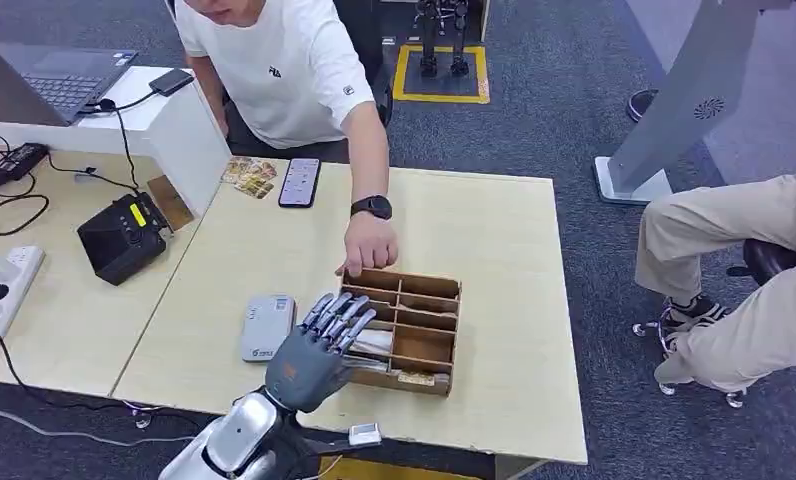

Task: Pass the card to the sensor for recognition and then transmit it.

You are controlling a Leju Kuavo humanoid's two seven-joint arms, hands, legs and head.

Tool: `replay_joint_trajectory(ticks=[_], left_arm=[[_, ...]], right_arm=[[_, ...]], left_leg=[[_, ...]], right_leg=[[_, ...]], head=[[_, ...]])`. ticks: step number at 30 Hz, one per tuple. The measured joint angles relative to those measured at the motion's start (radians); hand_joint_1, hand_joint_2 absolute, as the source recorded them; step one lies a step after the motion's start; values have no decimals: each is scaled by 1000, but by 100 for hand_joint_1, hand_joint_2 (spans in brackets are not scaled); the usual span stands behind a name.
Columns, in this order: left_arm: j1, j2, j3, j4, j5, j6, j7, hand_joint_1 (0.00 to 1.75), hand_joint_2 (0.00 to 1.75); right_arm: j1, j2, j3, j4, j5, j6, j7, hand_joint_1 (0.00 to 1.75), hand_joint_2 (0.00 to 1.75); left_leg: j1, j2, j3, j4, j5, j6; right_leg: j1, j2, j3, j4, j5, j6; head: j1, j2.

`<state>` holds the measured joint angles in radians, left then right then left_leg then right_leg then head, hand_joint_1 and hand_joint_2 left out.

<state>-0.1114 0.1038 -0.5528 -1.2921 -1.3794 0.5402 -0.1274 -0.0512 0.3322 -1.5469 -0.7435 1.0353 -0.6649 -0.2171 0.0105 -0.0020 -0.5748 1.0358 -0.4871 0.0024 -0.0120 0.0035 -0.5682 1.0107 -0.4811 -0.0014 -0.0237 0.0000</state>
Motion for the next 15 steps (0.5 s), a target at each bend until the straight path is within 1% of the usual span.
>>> replay_joint_trajectory(ticks=[3,4,5,6,7,8,9,10,14,15], left_arm=[[-1,-3,1,7,1,5,8,0,175],[-1,-4,2,8,5,7,9,10,175],[-1,-5,3,10,10,12,9,10,175],[-1,-7,3,11,16,16,9,24,175],[-1,-8,3,12,20,19,9,33,175],[-1,-8,4,14,24,21,10,33,175],[-1,-9,5,16,25,21,10,61,175],[-1,-9,5,18,27,21,10,66,175],[1,-9,6,27,31,21,10,66,175],[1,-9,7,29,31,21,10,72,175]], right_arm=[[0,0,0,0,0,0,1,0,175],[0,0,0,0,-3,0,1,0,175],[0,0,0,0,-4,0,2,0,175],[0,0,0,0,-5,0,1,0,175],[0,0,0,0,-5,0,2,0,175],[0,0,0,0,-6,0,1,0,175],[0,0,0,0,-6,0,1,0,175],[0,0,0,0,-6,0,2,0,175],[0,0,0,0,-16,0,1,0,175],[0,0,0,0,-18,0,2,0,175]], left_leg=[[0,0,0,0,0,0],[0,0,0,0,0,0],[0,0,0,0,0,0],[0,0,0,0,0,0],[0,0,0,0,0,0],[0,0,0,0,0,0],[0,0,0,0,0,0],[0,0,0,0,0,0],[0,0,0,0,0,0],[0,0,0,0,0,0]], right_leg=[[0,0,0,0,0,0],[0,0,0,0,0,0],[0,0,0,0,0,0],[0,0,0,0,0,0],[0,0,0,0,0,0],[0,0,0,0,0,0],[0,0,0,0,0,0],[0,0,0,0,0,0],[0,0,0,0,0,0],[0,0,0,0,0,0]], head=[[0,0],[0,0],[0,0],[0,0],[0,0],[0,0],[0,0],[0,0],[0,0],[0,0]])
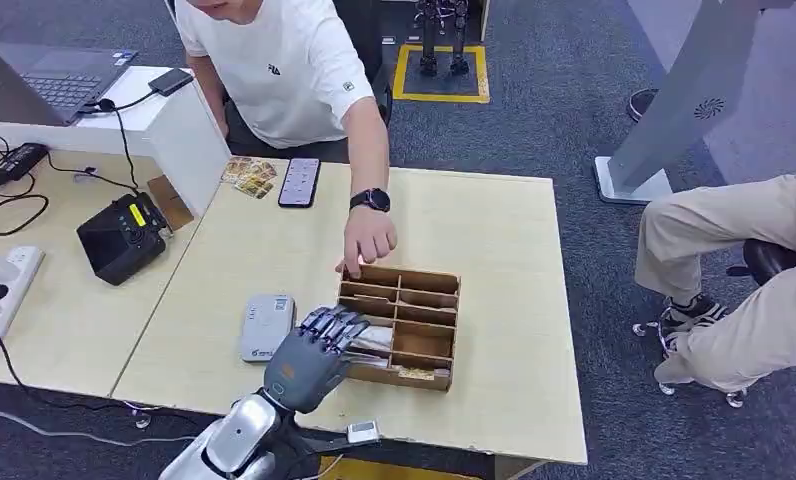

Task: Pass the card to the sensor for recognition and then transmit it.

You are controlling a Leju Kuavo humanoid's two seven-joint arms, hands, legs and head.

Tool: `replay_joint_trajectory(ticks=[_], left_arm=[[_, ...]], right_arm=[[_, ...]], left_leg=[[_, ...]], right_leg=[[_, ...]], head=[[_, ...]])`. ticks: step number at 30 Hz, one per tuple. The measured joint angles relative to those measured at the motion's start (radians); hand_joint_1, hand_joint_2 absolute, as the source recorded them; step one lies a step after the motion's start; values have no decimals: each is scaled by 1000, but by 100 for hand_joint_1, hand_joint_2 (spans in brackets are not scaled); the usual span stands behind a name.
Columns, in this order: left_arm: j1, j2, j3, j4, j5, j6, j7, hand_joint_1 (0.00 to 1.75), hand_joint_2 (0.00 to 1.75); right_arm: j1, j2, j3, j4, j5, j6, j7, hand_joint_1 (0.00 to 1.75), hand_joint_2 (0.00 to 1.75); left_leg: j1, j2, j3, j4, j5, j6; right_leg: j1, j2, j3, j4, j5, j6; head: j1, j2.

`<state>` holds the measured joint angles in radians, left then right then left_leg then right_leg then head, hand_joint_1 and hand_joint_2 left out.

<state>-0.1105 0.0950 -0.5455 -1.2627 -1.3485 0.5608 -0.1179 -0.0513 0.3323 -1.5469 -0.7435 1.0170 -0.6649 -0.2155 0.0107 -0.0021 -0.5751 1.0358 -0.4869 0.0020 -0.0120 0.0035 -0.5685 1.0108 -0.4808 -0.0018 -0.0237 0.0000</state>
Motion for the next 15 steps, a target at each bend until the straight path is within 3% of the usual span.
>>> replay_joint_trajectory(ticks=[1,2,3,8,11,15], left_arm=[[0,0,1,2,0,0,0,96,175],[0,0,2,4,0,0,0,96,175],[0,0,4,5,0,0,0,54,175],[-1,-1,8,11,3,-5,0,44,175],[-1,-5,11,11,6,-6,1,51,175],[-1,-8,13,11,11,-15,1,84,175]], right_arm=[[0,0,0,0,0,0,0,0,175],[0,0,0,0,0,0,0,0,175],[0,0,0,0,0,0,0,0,175],[0,0,0,0,-2,0,0,0,175],[0,0,0,0,-3,0,0,0,175],[0,0,0,0,-3,0,0,0,175]], left_leg=[[0,0,0,0,0,0],[0,0,0,0,0,0],[0,0,0,0,0,0],[0,0,0,0,0,0],[0,0,0,0,0,0],[0,0,0,0,0,0]], right_leg=[[0,0,0,0,0,0],[0,0,0,0,0,0],[0,0,0,0,0,0],[0,0,0,0,0,0],[0,0,0,0,0,0],[0,0,0,0,0,0]], head=[[0,0],[0,0],[0,0],[0,0],[0,0],[0,0]])
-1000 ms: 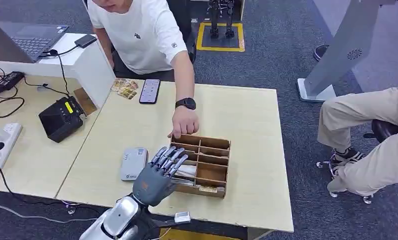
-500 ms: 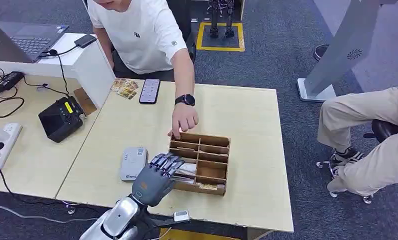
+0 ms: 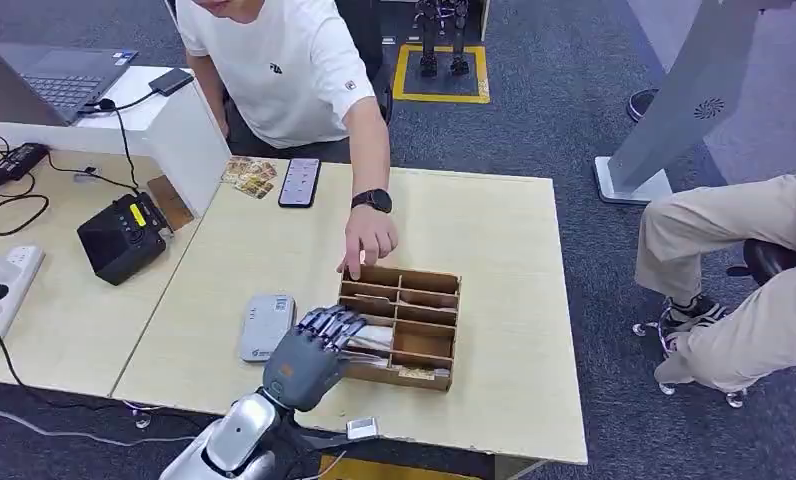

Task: Pass the card to the sensor for recognition and then transmit it.

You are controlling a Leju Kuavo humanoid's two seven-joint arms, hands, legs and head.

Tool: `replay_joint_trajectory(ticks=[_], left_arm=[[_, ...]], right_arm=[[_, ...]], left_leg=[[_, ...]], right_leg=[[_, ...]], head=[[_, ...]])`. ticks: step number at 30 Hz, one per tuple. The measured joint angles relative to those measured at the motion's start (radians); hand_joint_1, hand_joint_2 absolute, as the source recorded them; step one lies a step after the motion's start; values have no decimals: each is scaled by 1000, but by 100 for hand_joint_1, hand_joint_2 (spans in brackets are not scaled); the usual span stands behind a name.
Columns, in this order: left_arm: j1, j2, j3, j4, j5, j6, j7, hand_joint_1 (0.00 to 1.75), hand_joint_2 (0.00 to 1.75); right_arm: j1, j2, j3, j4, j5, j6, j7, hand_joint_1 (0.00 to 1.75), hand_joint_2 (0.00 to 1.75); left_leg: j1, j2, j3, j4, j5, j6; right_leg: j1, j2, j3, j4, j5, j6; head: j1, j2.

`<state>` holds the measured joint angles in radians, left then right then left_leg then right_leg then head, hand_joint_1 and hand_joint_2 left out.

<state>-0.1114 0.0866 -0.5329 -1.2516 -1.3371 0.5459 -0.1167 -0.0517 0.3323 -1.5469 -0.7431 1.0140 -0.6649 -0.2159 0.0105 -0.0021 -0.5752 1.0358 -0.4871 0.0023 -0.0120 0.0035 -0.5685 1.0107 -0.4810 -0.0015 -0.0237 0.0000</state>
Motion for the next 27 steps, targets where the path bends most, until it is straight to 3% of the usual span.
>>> replay_joint_trajectory(ticks=[2,3,4,6,9,10,21,27], left_arm=[[1,0,0,2,0,-6,0,87,175],[1,0,0,4,0,-11,0,101,175],[1,0,0,6,0,-13,0,150,175],[2,0,0,9,0,-22,0,141,175],[0,0,0,13,-2,-28,0,159,175],[-1,-1,0,13,-3,-30,4,175,175],[-9,0,0,24,-31,-54,19,175,175],[-8,-1,0,31,-28,-30,26,175,175]], right_arm=[[0,0,0,0,0,0,0,0,175],[0,0,0,0,0,0,0,0,175],[0,0,0,0,-1,0,0,0,175],[0,0,0,0,-2,0,-2,0,175],[0,0,0,0,-2,0,-3,0,175],[0,0,0,0,-2,0,-3,0,175],[-1,0,0,3,-3,0,-6,0,175],[-1,0,0,7,-3,0,-8,0,175]], left_leg=[[0,0,0,0,0,0],[0,0,0,0,0,0],[0,0,0,0,0,0],[0,0,0,0,0,0],[0,0,0,0,0,0],[0,0,0,0,0,0],[0,0,0,0,0,0],[0,0,0,0,0,0]], right_leg=[[0,0,0,0,0,0],[0,0,0,0,0,0],[0,0,0,0,0,0],[0,0,0,0,0,0],[0,0,0,0,0,0],[0,0,0,0,0,0],[0,0,0,0,0,0],[0,0,1,0,0,0]], head=[[0,0],[0,0],[0,0],[0,0],[0,0],[0,0],[0,0],[0,0]])
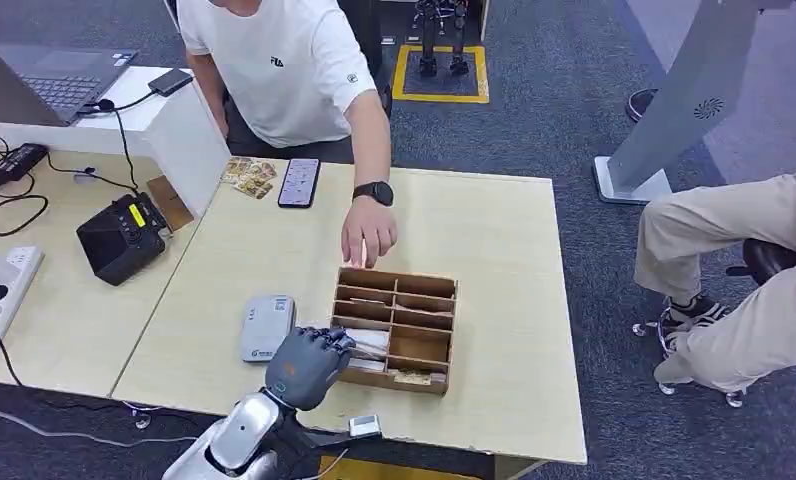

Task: Pass the card to the sensor for recognition and then transmit it.

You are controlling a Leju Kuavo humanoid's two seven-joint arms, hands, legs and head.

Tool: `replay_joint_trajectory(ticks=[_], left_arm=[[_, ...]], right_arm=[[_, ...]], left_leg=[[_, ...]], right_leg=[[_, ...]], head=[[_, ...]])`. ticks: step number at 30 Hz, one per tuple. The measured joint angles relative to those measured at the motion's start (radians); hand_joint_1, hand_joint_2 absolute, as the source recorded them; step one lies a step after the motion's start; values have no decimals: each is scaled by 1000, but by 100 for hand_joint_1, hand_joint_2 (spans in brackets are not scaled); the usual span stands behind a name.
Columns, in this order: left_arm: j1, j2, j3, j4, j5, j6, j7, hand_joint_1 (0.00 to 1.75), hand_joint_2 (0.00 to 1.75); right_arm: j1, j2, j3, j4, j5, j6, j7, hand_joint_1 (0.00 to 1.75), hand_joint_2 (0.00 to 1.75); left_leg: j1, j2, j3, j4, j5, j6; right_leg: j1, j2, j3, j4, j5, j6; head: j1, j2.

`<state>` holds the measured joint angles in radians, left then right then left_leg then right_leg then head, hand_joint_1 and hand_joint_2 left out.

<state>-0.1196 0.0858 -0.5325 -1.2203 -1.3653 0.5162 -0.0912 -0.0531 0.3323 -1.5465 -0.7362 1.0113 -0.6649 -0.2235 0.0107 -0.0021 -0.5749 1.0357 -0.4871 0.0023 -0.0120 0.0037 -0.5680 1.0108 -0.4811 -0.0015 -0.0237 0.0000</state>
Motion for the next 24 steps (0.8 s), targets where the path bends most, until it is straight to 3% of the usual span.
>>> replay_joint_trajectory(ticks=[2,7,15,24], left_arm=[[2,0,0,0,11,26,0,175,175],[35,-2,20,-20,116,163,-60,175,175],[43,-37,86,-149,219,174,-178,175,175],[-10,-74,126,-193,275,171,-209,175,175]], right_arm=[[0,0,0,1,0,0,-1,0,175],[0,0,0,3,-12,0,-4,0,175],[-6,0,0,12,-4,0,-24,0,175],[-14,0,0,24,9,0,-45,0,175]], left_leg=[[0,0,0,0,0,0],[0,-1,-1,0,0,0],[0,-2,-1,0,0,0],[0,-2,-1,1,1,0]], right_leg=[[0,0,0,0,0,0],[0,-1,-1,0,0,0],[0,-1,-1,0,0,0],[0,-1,-1,0,0,0]], head=[[0,0],[0,0],[0,0],[0,0]])
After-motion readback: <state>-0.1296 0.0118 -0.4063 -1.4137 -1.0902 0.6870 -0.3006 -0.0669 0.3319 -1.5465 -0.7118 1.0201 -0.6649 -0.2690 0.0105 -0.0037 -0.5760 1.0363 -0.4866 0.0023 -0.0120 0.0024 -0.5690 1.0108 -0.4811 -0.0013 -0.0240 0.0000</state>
